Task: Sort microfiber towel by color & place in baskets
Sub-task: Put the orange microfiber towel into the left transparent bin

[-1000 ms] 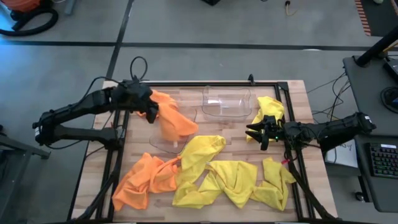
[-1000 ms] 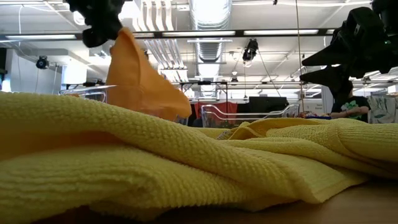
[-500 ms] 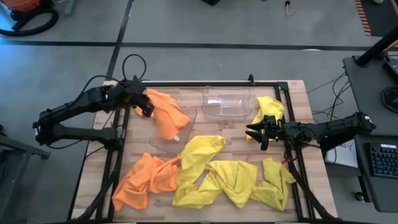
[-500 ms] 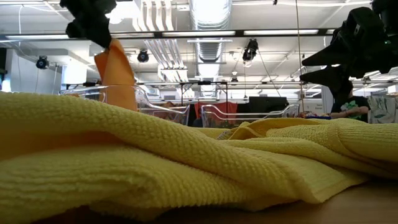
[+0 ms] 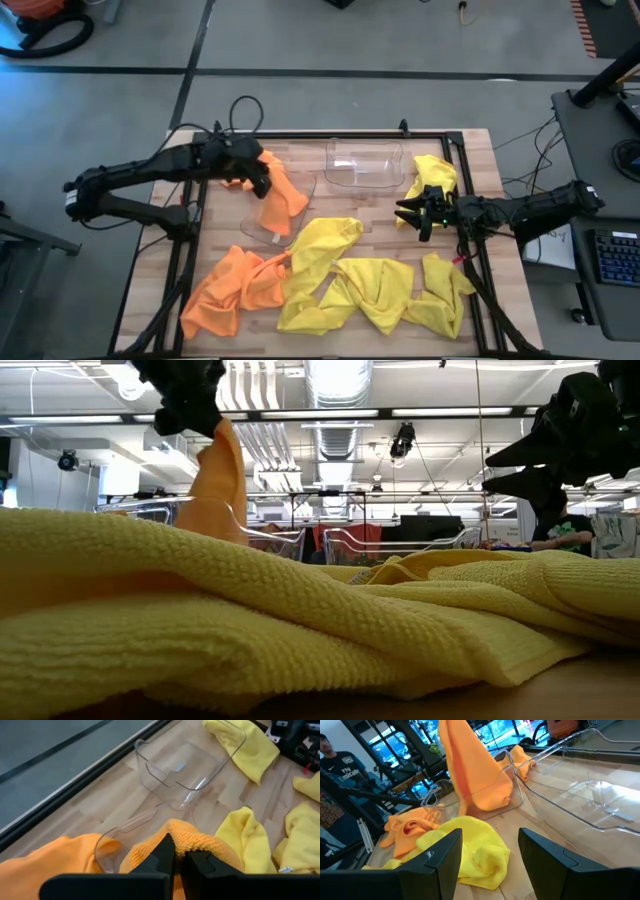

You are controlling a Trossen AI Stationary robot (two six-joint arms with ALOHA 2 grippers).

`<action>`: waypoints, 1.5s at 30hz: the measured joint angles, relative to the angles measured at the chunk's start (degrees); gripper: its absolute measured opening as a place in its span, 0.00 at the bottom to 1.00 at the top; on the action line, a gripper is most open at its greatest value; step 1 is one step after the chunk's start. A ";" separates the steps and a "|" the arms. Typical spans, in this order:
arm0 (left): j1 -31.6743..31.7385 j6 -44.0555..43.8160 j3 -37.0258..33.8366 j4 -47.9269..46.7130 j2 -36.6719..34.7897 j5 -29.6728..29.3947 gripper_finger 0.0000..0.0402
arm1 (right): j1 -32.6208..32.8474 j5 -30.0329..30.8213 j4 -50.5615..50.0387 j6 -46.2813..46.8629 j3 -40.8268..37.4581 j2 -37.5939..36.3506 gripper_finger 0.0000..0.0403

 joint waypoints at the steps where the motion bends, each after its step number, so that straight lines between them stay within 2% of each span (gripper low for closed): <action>1: -0.08 0.16 0.00 0.40 0.73 0.06 0.00 | -0.01 0.00 0.00 0.01 0.00 -0.02 0.47; 18: -0.21 2.02 0.09 3.66 9.23 1.20 0.00 | 0.01 -0.02 -0.02 0.02 0.00 -0.01 0.47; 22: -0.30 6.62 0.09 0.93 11.55 4.04 0.00 | 0.00 -0.02 -0.02 0.02 0.00 0.00 0.47; 26: -1.36 11.87 0.09 -5.47 14.58 2.81 0.00 | -0.01 -0.02 -0.02 0.02 0.00 0.00 0.47; 36: -4.65 14.13 0.09 -9.74 22.16 2.56 0.00 | -0.01 -0.02 -0.02 0.02 0.00 0.00 0.47; 45: -5.60 14.01 0.09 -11.86 25.32 2.58 0.00 | 0.01 -0.02 -0.02 0.04 0.00 0.00 0.47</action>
